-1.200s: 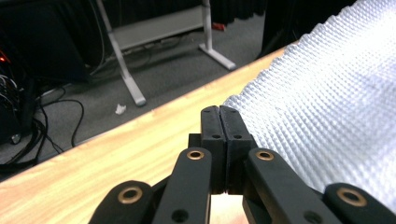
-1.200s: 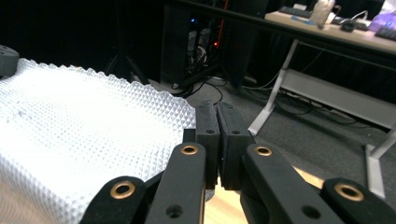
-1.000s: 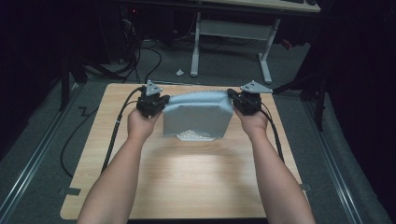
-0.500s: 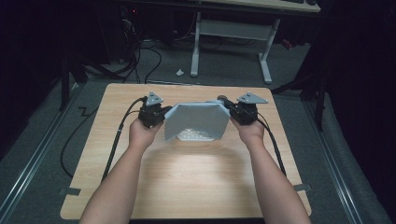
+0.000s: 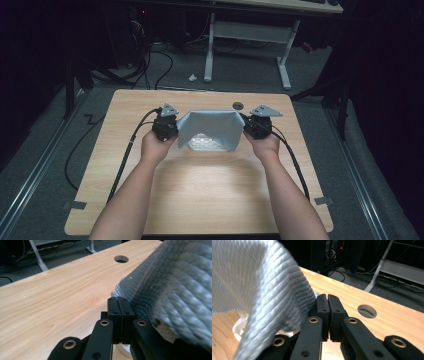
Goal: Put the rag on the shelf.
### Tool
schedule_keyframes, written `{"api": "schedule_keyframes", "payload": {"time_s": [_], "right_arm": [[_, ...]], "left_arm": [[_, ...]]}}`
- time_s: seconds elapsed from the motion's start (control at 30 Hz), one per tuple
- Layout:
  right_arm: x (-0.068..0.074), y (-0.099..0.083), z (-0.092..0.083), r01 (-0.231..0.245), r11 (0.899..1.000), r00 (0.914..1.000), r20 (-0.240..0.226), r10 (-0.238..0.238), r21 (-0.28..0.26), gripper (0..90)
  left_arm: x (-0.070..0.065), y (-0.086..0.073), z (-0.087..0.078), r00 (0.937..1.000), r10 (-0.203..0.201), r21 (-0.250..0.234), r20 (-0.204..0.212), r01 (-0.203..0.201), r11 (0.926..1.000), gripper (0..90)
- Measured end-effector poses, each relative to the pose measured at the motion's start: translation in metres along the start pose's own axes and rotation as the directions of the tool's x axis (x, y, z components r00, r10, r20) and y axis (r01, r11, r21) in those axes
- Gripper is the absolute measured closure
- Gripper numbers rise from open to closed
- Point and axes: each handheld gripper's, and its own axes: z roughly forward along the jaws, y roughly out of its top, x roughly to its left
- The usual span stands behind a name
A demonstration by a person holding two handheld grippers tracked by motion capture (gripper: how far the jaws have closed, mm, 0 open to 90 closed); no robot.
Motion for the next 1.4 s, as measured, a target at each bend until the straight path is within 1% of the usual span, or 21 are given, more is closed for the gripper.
{"api": "schedule_keyframes", "payload": {"time_s": [0.13,0.17,0.23,0.3,0.4,0.5,0.73,0.8,0.83,0.87,0.9,0.97,1.03,1.17,1.23,1.33,1.4], "right_arm": [[0.0,-0.006,0.001,-0.006,1.0,1.0,0.004,0.006,0.011,89.6],[-0.001,-0.008,0.002,-0.006,1.0,1.0,0.002,0.006,0.009,89.6],[-0.002,-0.012,0.002,-0.017,1.0,0.9999,0.005,0.017,0.022,89.6],[-0.003,-0.016,0.003,-0.017,0.999,0.9998,0.007,0.017,0.033,89.6],[-0.003,-0.019,0.004,-0.019,0.999,0.9998,0.004,0.019,0.036,89.5],[-0.002,-0.02,0.004,-0.018,0.999,0.9998,0.003,0.017,0.033,89.4],[-0.002,-0.022,0.006,-0.021,0.999,0.9998,0.0,0.021,0.044,89.2],[-0.002,-0.022,0.007,-0.024,0.998,0.9997,0.007,0.024,0.05,88.5],[-0.002,-0.022,0.007,-0.025,0.999,0.9997,0.009,0.025,0.048,87.0],[-0.003,-0.022,0.007,-0.031,0.998,0.9994,0.013,0.031,0.051,86.0],[-0.004,-0.022,0.006,-0.033,0.998,0.9994,0.016,0.032,0.052,85.3],[-0.005,-0.021,0.004,-0.033,0.998,0.9991,0.029,0.032,0.05,82.0],[-0.008,-0.02,0.001,-0.033,0.998,0.9987,0.039,0.031,0.045,81.4],[-0.016,-0.02,-0.006,-0.044,0.998,0.9978,0.052,0.042,0.036,80.6],[-0.019,-0.021,-0.01,-0.046,0.999,0.9969,0.065,0.044,0.021,80.1],[-0.024,-0.024,-0.013,-0.065,0.998,0.9946,0.083,0.062,0.029,79.4],[-0.026,-0.026,-0.015,-0.072,0.997,0.9937,0.088,0.069,0.03,78.5]], "left_arm": [[-0.001,-0.004,0.002,1.0,0.0,0.011,0.006,0.0,0.9999,89.4],[-0.001,-0.005,0.003,1.0,-0.003,0.008,0.006,0.003,1.0,89.4],[0.001,-0.008,0.004,0.9999,-0.015,0.016,0.007,0.014,0.9998,89.3],[0.002,-0.012,0.005,0.9998,-0.02,0.025,-0.003,0.02,0.9995,89.2],[0.005,-0.017,0.004,0.9992,-0.041,0.021,-0.004,0.041,0.9989,89.0],[0.007,-0.019,0.003,0.9987,-0.05,0.01,-0.003,0.05,0.9987,88.2],[0.005,-0.02,0.002,0.9991,-0.043,0.012,-0.001,0.043,0.999,88.2],[0.004,-0.02,0.0,0.9987,-0.05,0.004,-0.003,0.05,0.9987,85.9],[0.005,-0.021,-0.001,0.9988,-0.047,0.003,-0.009,0.047,0.9989,82.9],[0.004,-0.021,-0.002,0.9985,-0.048,-0.003,-0.025,0.048,0.9988,77.9],[0.005,-0.021,-0.003,0.9978,-0.053,-0.004,-0.04,0.053,0.9986,73.5],[0.007,-0.021,-0.006,0.9963,-0.064,-0.024,-0.057,0.063,0.9977,67.8],[0.01,-0.022,-0.01,0.9947,-0.076,-0.034,-0.069,0.073,0.9967,66.4],[0.014,-0.024,-0.015,0.9934,-0.077,-0.032,-0.085,0.075,0.9967,65.8],[0.016,-0.025,-0.018,0.9924,-0.079,-0.034,-0.094,0.076,0.9965,65.8],[0.018,-0.026,-0.023,0.9917,-0.084,-0.035,-0.097,0.081,0.9961,65.8],[0.018,-0.027,-0.024,0.9918,-0.077,-0.033,-0.102,0.074,0.9967,65.8]]}}
